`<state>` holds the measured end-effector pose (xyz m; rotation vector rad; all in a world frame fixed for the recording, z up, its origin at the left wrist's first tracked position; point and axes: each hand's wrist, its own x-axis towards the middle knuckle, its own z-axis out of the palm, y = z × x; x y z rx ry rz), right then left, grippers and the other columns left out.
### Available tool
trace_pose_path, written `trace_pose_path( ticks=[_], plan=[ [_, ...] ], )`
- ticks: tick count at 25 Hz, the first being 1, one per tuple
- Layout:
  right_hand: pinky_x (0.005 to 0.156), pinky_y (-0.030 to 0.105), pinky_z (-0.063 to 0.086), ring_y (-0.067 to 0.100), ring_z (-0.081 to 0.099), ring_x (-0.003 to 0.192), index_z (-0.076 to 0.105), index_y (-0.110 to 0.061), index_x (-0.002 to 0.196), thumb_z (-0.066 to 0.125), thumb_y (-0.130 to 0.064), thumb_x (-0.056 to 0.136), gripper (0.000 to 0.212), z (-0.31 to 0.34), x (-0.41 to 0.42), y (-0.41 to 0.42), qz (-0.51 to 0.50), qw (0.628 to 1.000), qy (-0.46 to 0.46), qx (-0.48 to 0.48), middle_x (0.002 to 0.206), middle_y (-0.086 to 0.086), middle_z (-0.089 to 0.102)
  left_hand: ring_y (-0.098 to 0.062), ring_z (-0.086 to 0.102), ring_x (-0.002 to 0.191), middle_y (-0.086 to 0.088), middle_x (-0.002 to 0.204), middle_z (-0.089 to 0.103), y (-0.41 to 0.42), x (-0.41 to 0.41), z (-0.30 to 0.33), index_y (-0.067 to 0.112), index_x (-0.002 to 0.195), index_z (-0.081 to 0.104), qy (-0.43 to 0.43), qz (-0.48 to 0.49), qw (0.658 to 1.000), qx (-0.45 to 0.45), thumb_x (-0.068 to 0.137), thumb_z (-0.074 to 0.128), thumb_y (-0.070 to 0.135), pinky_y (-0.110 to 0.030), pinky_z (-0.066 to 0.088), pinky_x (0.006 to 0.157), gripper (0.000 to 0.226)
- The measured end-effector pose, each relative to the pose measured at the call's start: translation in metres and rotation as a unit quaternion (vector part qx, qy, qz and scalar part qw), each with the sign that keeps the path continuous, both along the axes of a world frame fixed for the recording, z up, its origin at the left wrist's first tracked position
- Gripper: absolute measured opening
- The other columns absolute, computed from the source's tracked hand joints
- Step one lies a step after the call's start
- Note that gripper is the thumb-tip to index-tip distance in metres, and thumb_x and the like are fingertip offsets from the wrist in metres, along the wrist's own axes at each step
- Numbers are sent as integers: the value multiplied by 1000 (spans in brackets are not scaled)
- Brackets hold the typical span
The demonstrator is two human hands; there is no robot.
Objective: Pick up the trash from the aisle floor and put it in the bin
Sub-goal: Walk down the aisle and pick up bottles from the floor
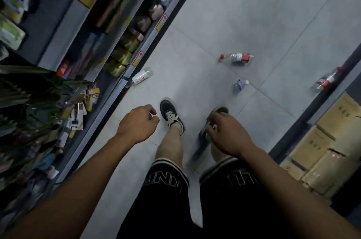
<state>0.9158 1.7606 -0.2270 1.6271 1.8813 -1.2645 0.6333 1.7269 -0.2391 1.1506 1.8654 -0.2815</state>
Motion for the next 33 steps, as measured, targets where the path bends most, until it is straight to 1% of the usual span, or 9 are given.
trace_pose_path(
  ticks=[2,7,12,16,18,21,25,28,33],
  plan=[
    [93,45,52,27,58,114,62,-19,128,48,-42,97,41,-64,-17,20,15,1000,-2,-9,124,6,63,-22,62,102,4,112,67,18,-6,-69,26,118,63,-2,31,1000,-7,92,55,36,-37,51,88,29],
    [96,43,52,27,58,116,60,-16,133,50,-40,100,42,-242,-58,69,87,996,16,-12,128,8,63,-30,54,121,-10,135,53,53,-38,-278,17,137,51,34,47,998,-28,91,60,32,-41,48,97,49],
    [93,40,52,23,56,116,59,-17,134,48,-40,101,41,-397,-71,98,104,994,34,7,128,5,62,-35,36,139,-17,150,38,82,-76,-466,6,148,31,147,68,987,4,84,68,17,-47,40,109,74],
    [90,42,53,23,58,112,61,-18,131,48,-40,100,40,-492,-57,107,122,992,27,-2,123,4,63,-42,38,137,-26,147,38,79,-112,-580,1,146,30,251,17,967,22,66,77,9,-50,35,114,93],
    [90,43,53,24,59,111,62,-17,129,49,-39,99,40,-518,-44,109,122,992,15,-12,121,5,64,-43,48,124,-26,135,48,71,-118,-607,2,138,39,288,-15,957,37,69,76,9,-53,40,106,79],
    [90,42,53,25,59,111,63,-17,129,50,-38,99,39,-536,-27,111,112,993,5,-34,121,5,64,-44,54,104,-25,115,57,76,-101,-619,5,124,50,311,-110,943,50,75,74,24,-54,42,89,58],
    [94,42,51,30,56,115,61,-14,128,53,-35,96,39,-539,-2,125,80,996,-11,-34,122,10,62,-41,55,89,-19,102,56,121,-32,-599,13,120,55,189,-173,956,141,73,75,44,-48,41,77,60],
    [94,45,51,30,50,121,57,-15,130,53,-33,94,41,-545,14,149,10,999,-34,2,125,10,58,-41,58,74,-14,102,48,154,46,-580,18,125,56,81,-148,968,184,72,78,46,-43,47,62,64],
    [97,44,50,31,43,124,47,-11,136,69,-23,81,60,-573,48,203,-114,978,-81,156,132,13,48,-41,62,84,-11,111,48,191,173,-573,20,131,47,-4,-72,974,216,77,76,55,-45,53,67,71]
  ],
)
